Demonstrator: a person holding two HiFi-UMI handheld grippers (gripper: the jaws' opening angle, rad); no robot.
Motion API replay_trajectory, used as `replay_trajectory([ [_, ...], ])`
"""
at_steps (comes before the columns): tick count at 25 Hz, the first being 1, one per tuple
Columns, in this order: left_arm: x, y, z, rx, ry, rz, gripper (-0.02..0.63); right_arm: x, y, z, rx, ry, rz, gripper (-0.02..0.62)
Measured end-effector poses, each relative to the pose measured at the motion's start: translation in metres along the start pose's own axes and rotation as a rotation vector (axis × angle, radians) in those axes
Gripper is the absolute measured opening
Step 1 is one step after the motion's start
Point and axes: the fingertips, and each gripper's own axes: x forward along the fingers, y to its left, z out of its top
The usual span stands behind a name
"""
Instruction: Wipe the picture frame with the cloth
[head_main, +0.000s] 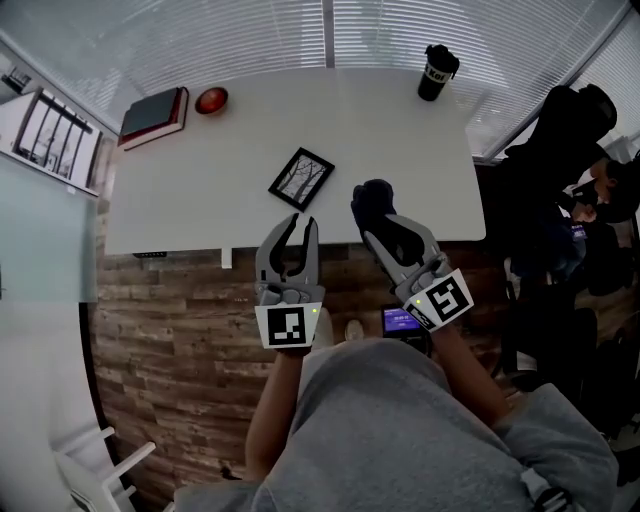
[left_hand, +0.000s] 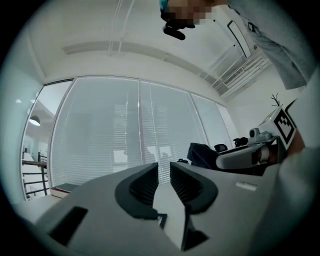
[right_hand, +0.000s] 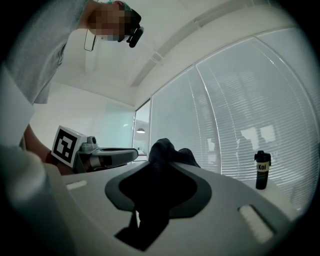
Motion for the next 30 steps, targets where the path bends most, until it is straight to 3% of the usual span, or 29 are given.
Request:
replay_trajectory([
  [9, -0.028, -0.020, -0.006, 0.013, 0.008, 0.020, 0.003, -0.023, 0.016, -0.001, 0.000, -0.013, 0.014, 0.110],
  [20, -0.042, -0.053, -0.010, 0.004, 0.006, 0.014, 0.002, -0.060, 0.021, -0.010, -0.019, 0.012, 0.025, 0.103],
  [30, -0.041, -0.053, -0.009, 0.008, 0.003, 0.015, 0.002, -0.066, 0.018, -0.013, -0.006, 0.024, 0.024, 0.104],
])
